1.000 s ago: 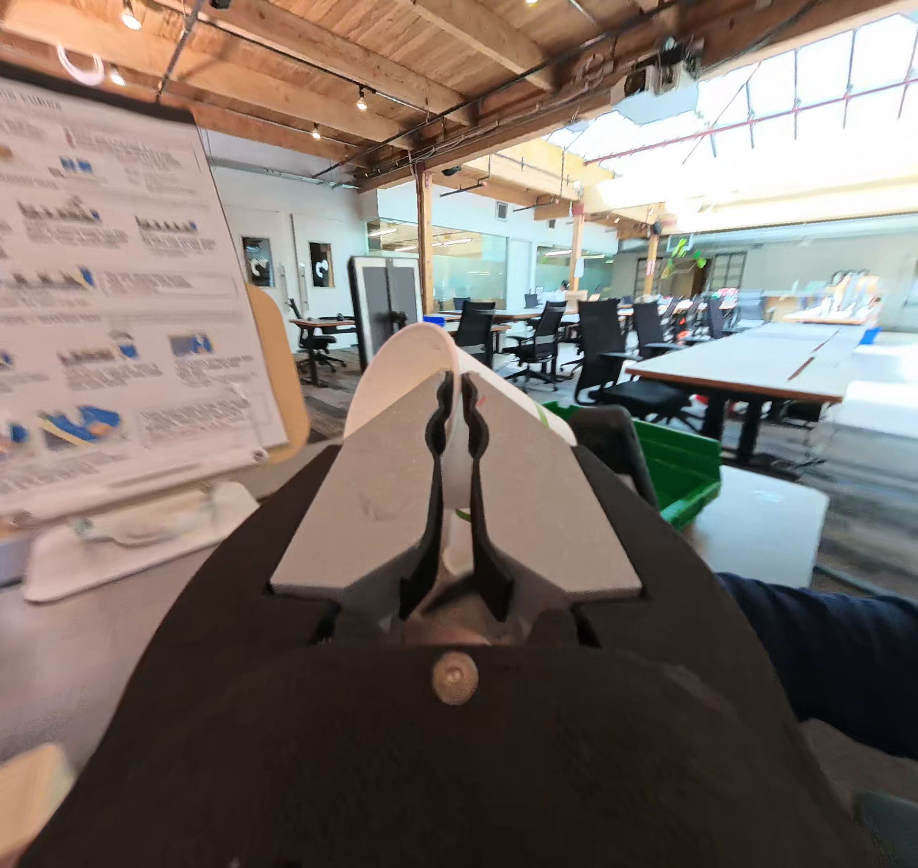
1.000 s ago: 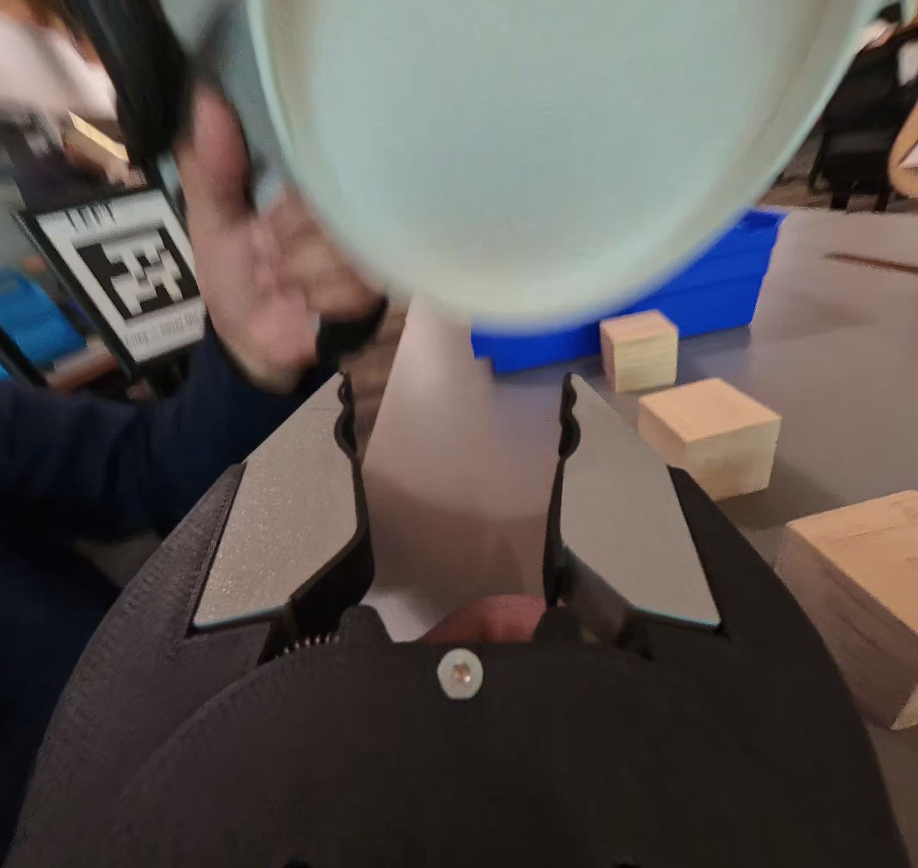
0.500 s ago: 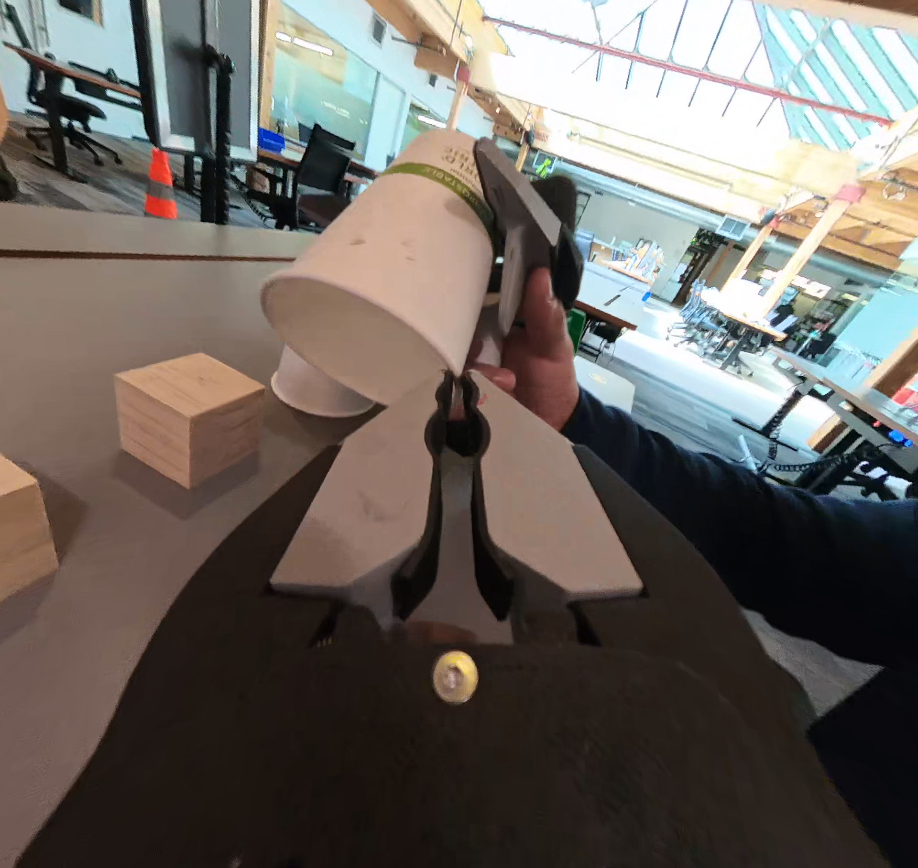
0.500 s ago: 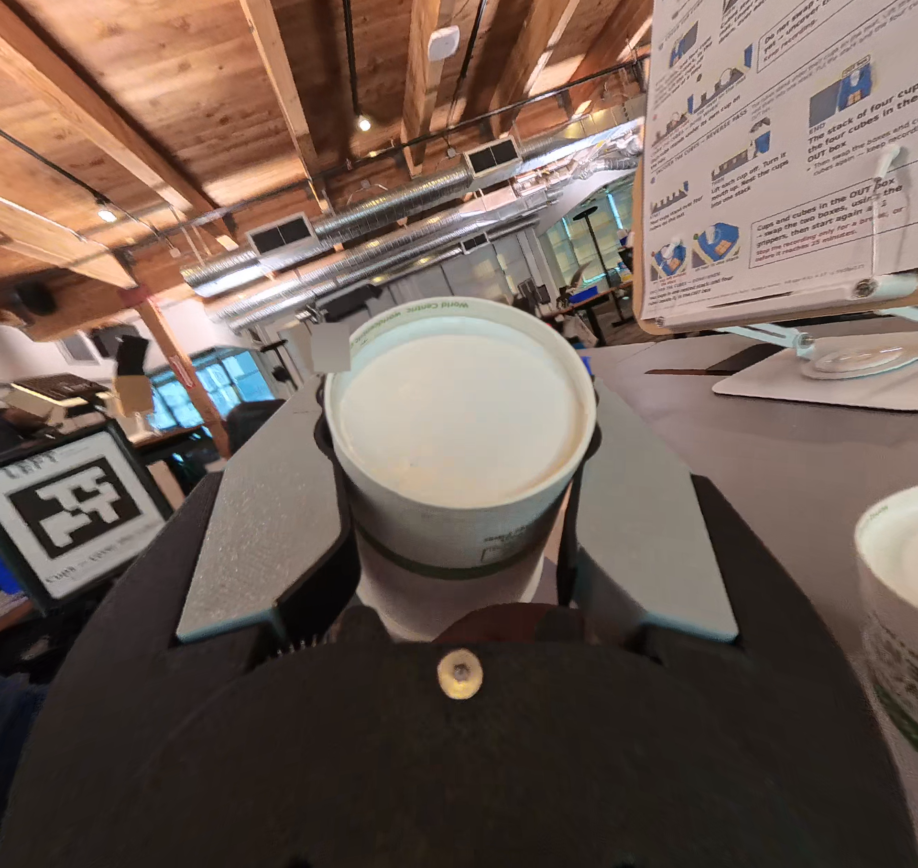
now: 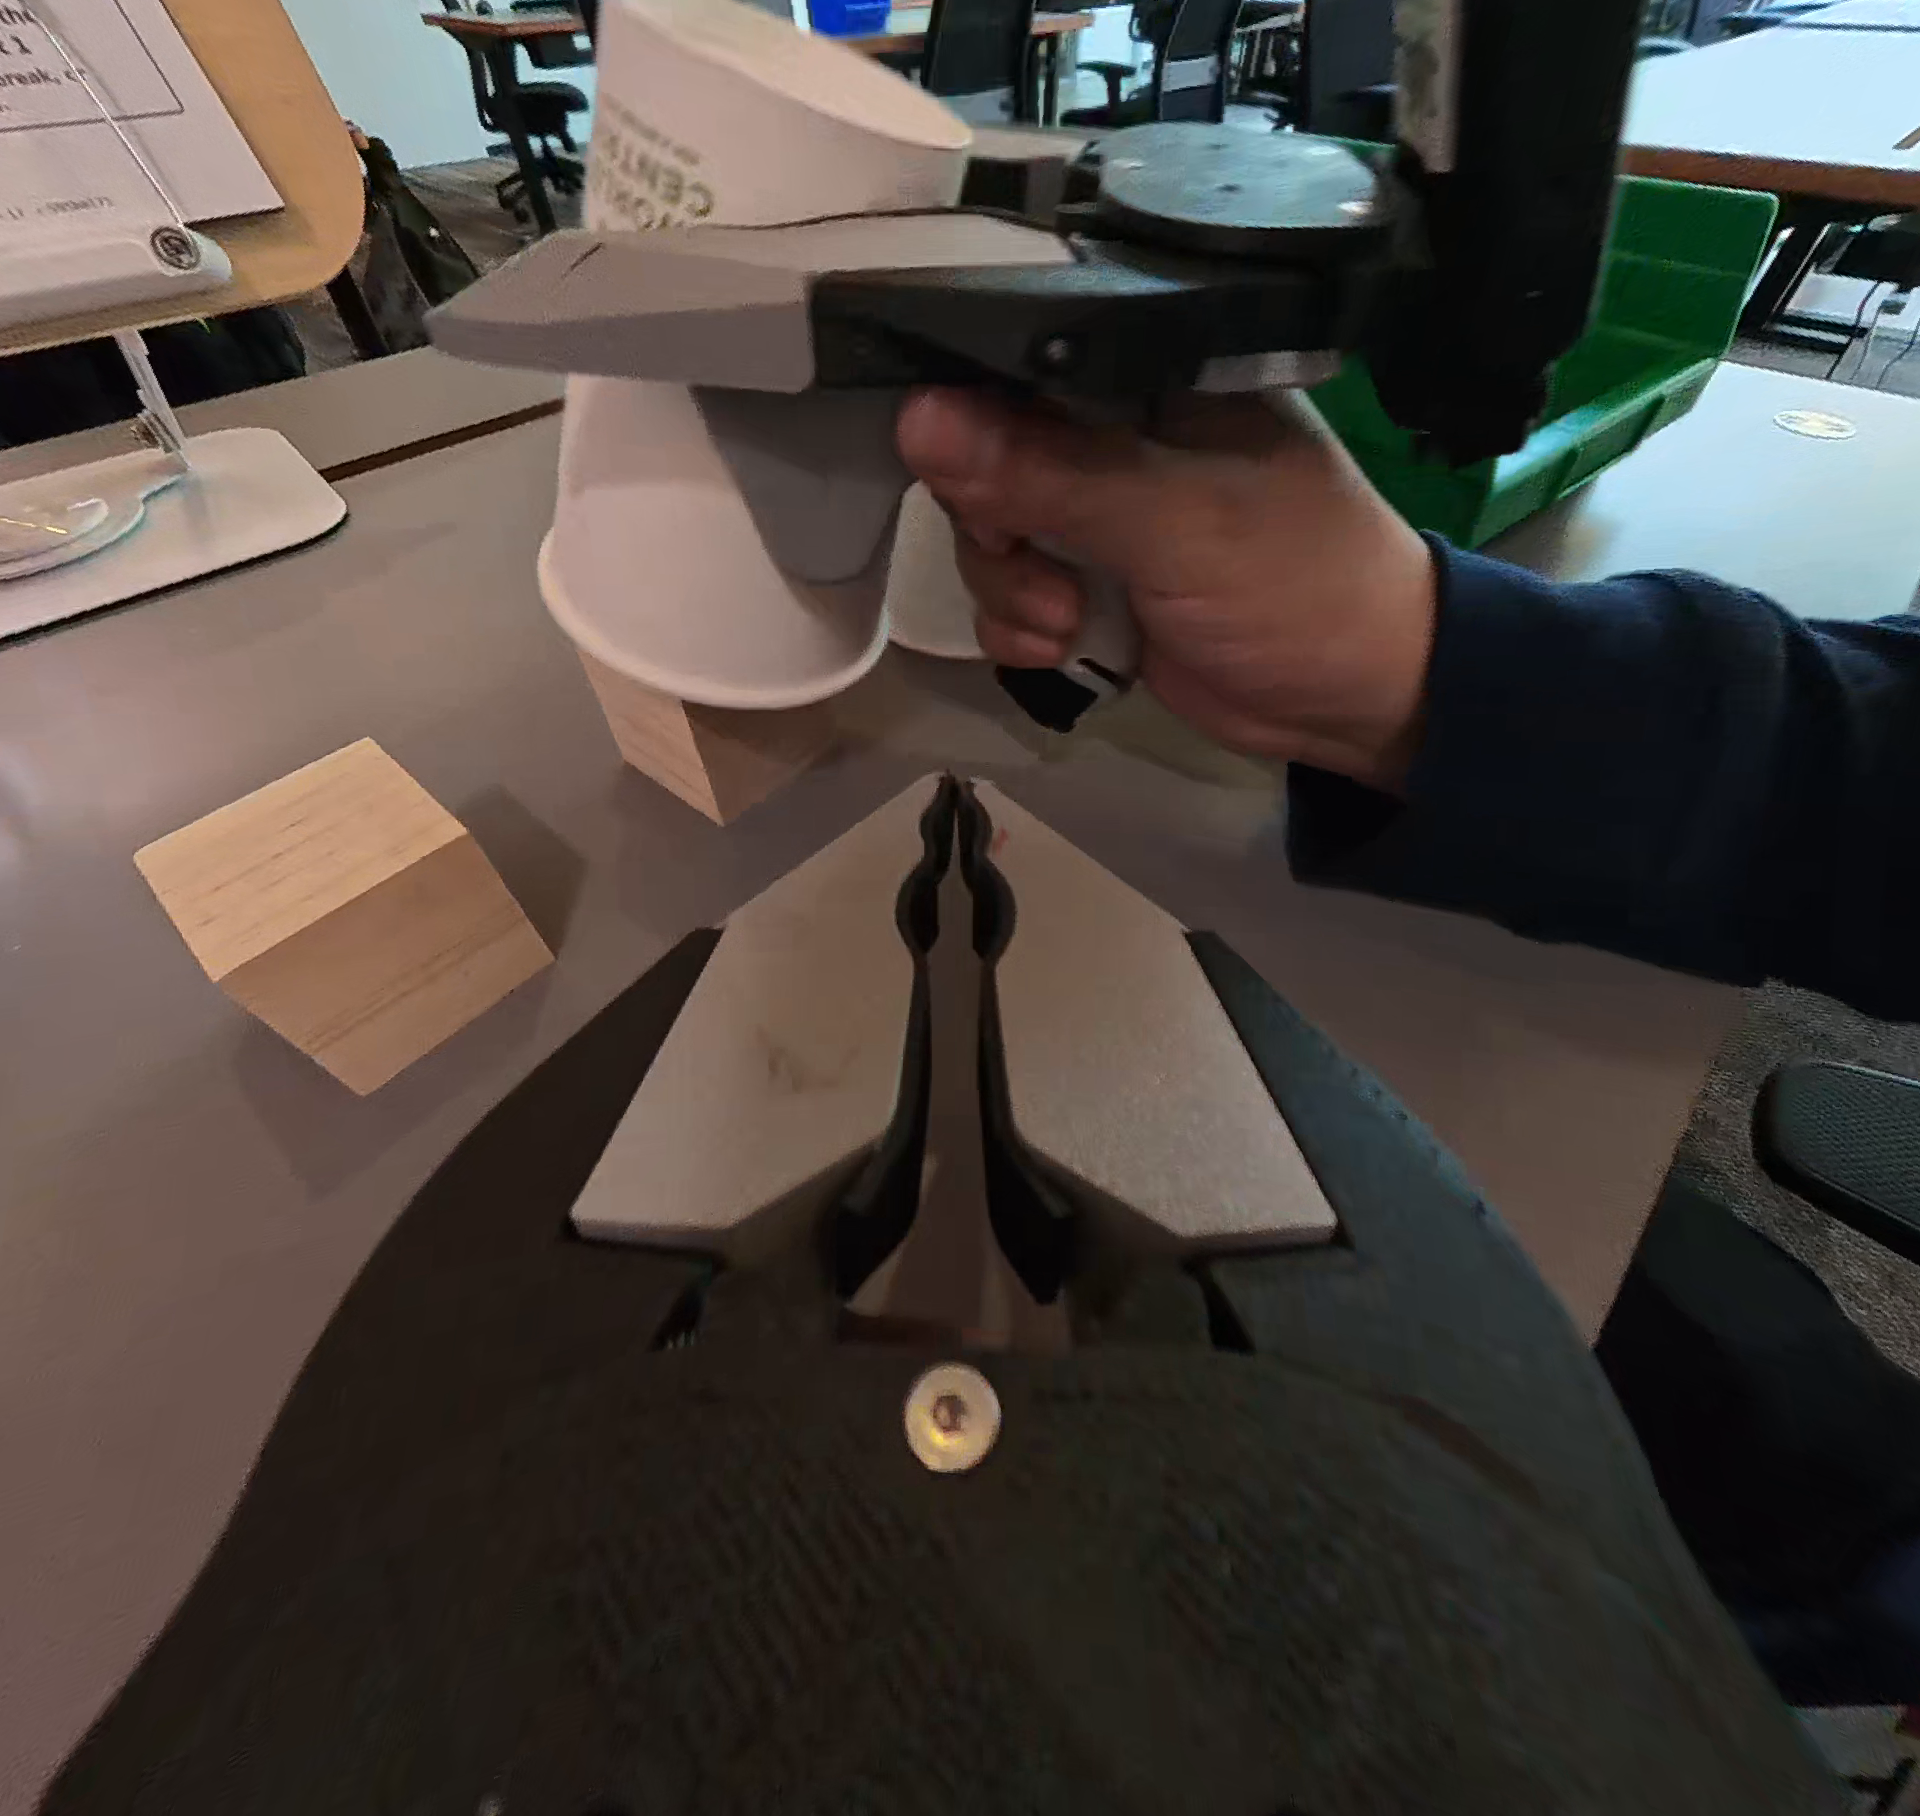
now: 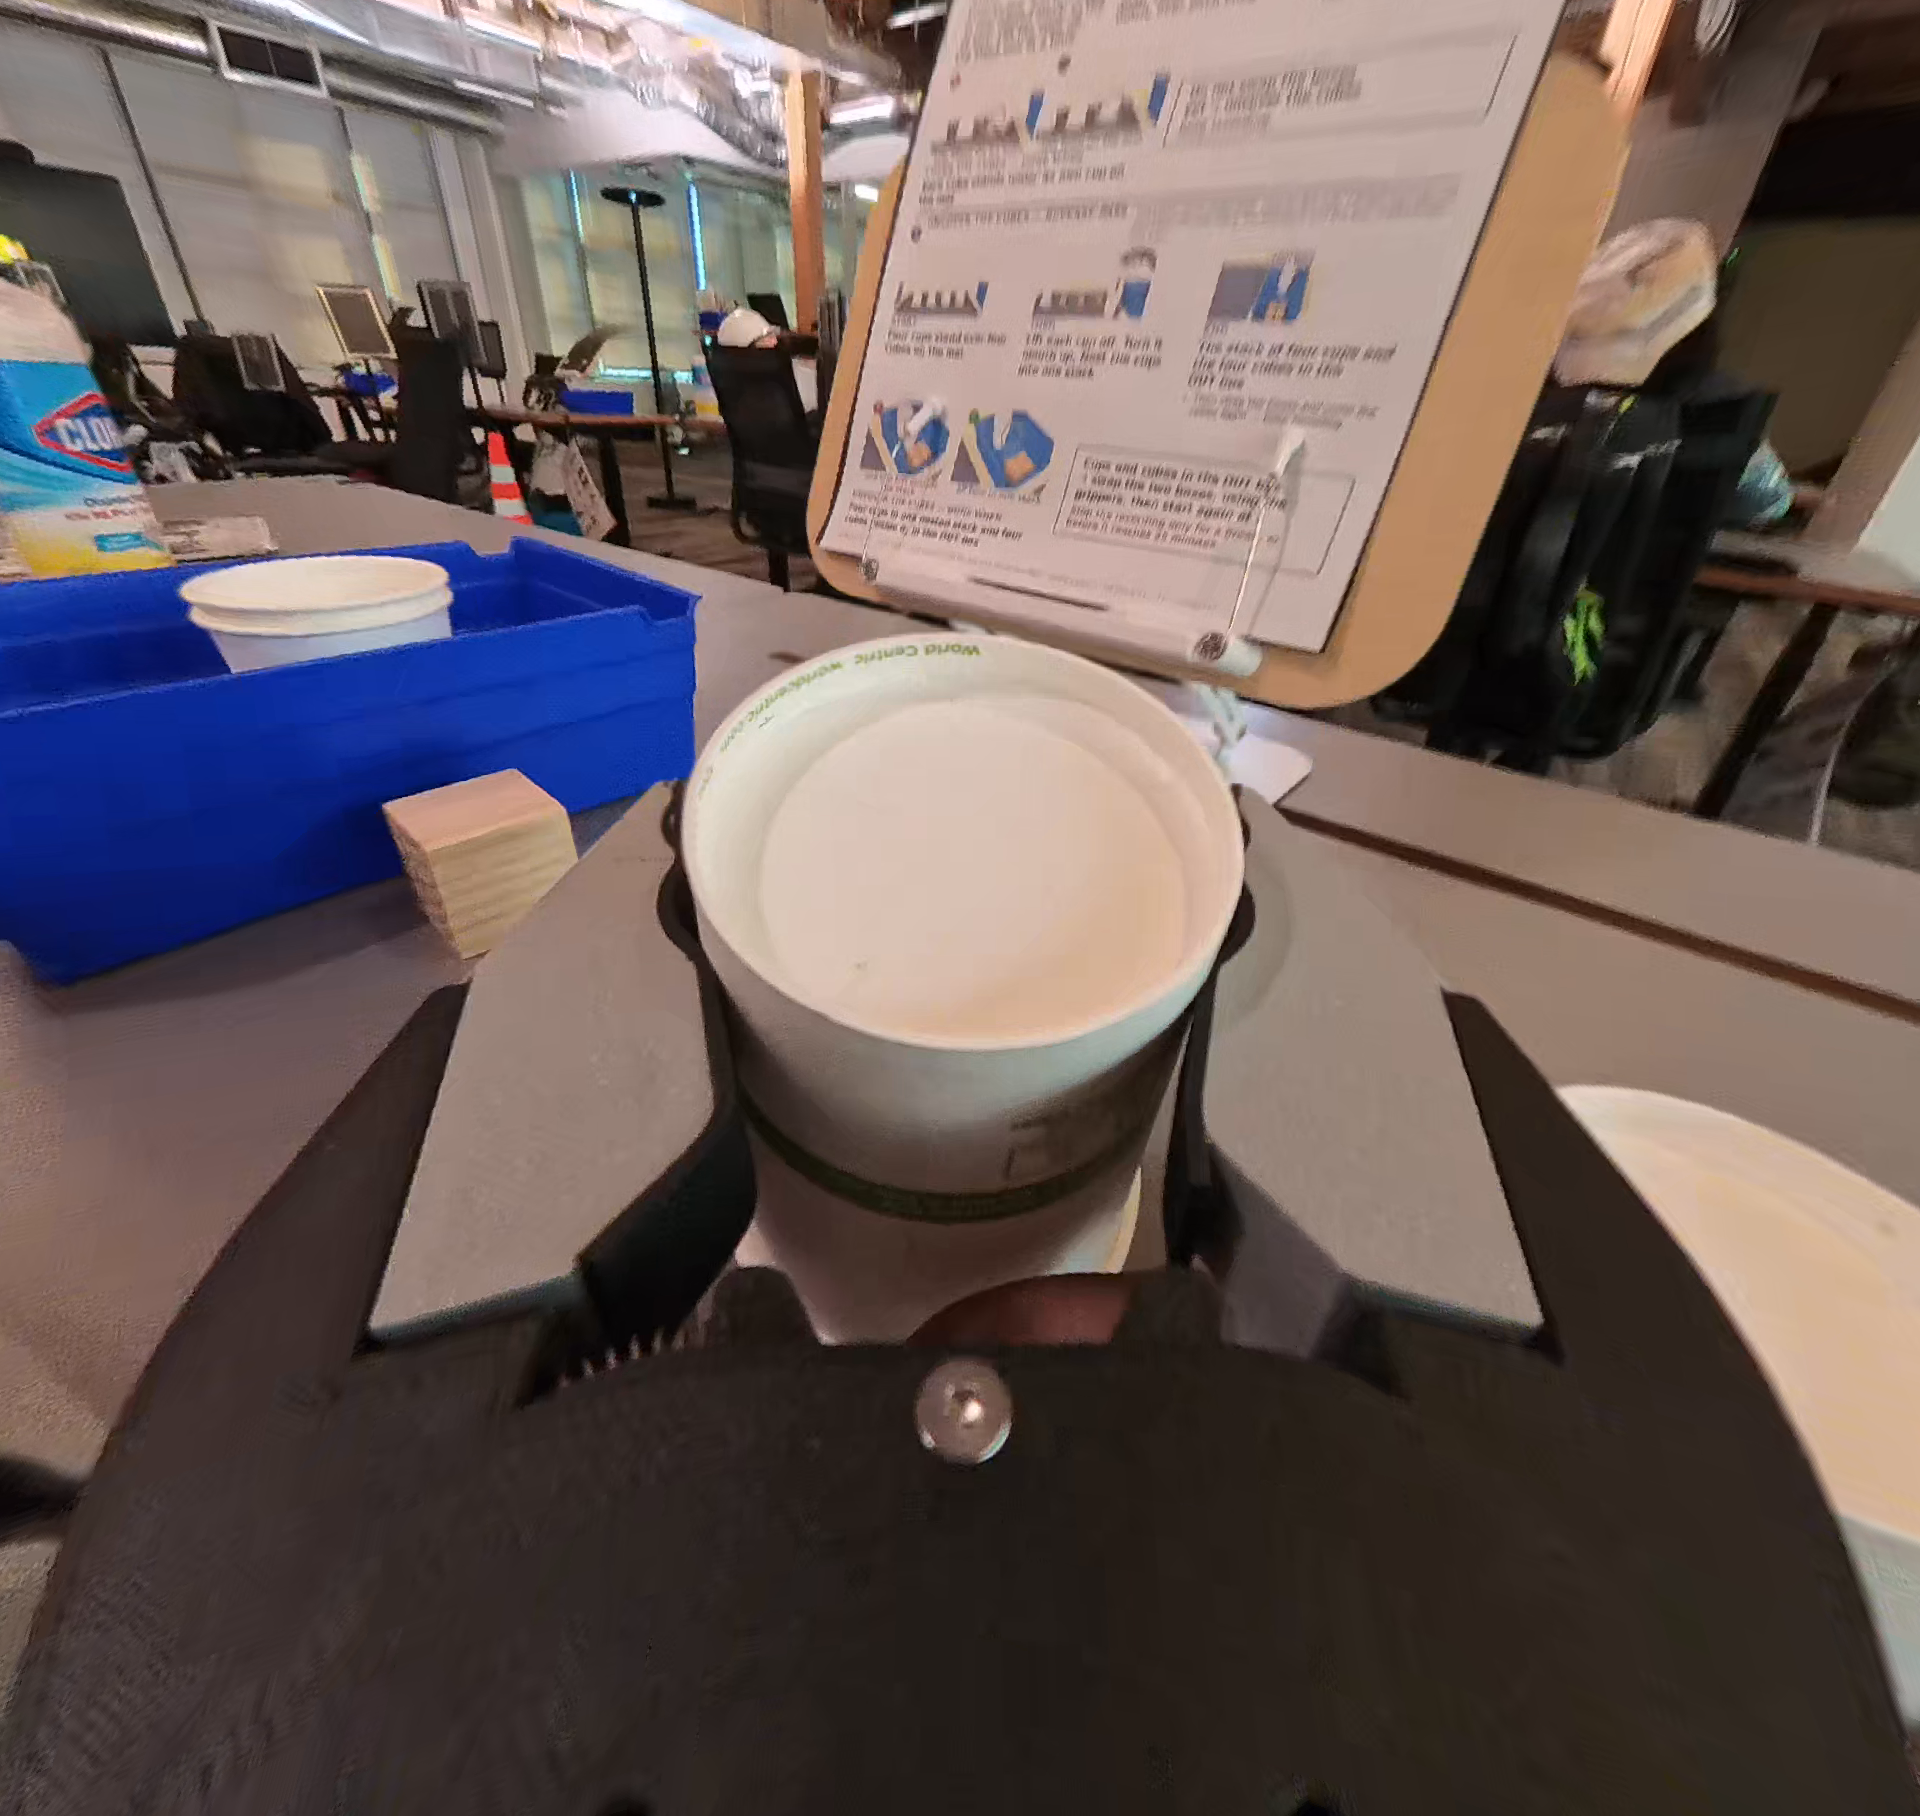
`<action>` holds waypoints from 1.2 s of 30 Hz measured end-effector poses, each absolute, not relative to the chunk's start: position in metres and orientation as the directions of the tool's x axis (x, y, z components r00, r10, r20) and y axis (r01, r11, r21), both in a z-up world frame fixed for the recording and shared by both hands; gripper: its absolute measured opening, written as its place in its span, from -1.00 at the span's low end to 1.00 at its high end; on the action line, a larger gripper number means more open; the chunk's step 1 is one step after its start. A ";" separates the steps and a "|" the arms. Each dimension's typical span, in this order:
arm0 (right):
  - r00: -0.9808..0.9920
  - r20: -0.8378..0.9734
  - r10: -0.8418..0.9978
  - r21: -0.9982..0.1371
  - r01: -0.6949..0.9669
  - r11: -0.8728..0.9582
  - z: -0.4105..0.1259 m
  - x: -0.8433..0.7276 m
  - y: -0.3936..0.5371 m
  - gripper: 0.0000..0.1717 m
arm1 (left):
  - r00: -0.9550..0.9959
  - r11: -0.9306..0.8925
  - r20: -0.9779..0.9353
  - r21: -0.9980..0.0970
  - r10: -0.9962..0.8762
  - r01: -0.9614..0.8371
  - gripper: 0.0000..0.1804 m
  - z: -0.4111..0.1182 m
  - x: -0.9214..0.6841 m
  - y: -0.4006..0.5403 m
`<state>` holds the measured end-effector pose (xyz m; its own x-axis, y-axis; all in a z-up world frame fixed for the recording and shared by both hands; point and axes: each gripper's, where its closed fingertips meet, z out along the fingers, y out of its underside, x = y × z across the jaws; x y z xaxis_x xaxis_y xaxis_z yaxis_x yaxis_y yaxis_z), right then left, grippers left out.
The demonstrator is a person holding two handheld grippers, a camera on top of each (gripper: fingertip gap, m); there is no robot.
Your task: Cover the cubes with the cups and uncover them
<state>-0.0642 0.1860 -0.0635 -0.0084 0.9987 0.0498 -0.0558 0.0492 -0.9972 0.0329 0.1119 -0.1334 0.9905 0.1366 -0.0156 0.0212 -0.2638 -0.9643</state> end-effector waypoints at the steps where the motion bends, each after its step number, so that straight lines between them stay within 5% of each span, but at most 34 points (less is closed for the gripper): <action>1: -0.013 0.026 1.000 -0.999 -0.021 0.025 -0.070 -0.072 0.186 0.14 | 0.991 -0.260 -0.015 -0.965 0.136 0.021 -1.00 -0.133 0.033 0.112; 9: 0.023 0.198 0.980 -0.929 0.322 0.180 -0.140 -0.091 0.192 0.11 | 0.984 -0.163 0.044 -0.984 0.170 0.073 -1.00 -0.120 0.025 0.103; 16: 0.026 0.213 0.977 -0.938 0.287 0.196 -0.135 -0.083 0.188 0.06 | 0.965 -0.163 0.042 -0.983 0.259 0.086 -0.90 -0.121 0.012 0.093; 20: 0.054 0.238 0.970 -0.942 0.255 0.217 -0.128 -0.074 0.190 0.02 | 0.886 -0.062 -0.023 -0.998 0.463 0.006 -0.90 -0.071 -0.043 0.043; 26: 0.059 0.205 0.977 -0.963 0.188 0.191 -0.111 -0.068 0.188 -0.03 | 0.749 -0.183 -0.145 -0.983 0.646 -0.032 -0.78 -0.008 -0.159 -0.038; 32: 0.051 0.213 0.976 -0.962 0.183 0.201 -0.110 -0.067 0.184 -0.05 | 0.750 -0.518 -0.264 -0.847 0.607 0.121 -0.76 -0.061 -0.228 -0.055; 36: 0.047 0.215 0.975 -0.962 0.182 0.203 -0.110 -0.067 0.183 -0.05 | 0.747 -0.606 -0.315 -0.782 0.586 0.145 -0.94 -0.083 -0.241 -0.058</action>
<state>-0.0668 0.1833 -0.1098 0.0469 0.9754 0.2152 0.1817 0.2035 -0.9621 -0.2413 -0.0577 -0.0829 0.7468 0.5855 -0.3154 0.1450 -0.6062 -0.7820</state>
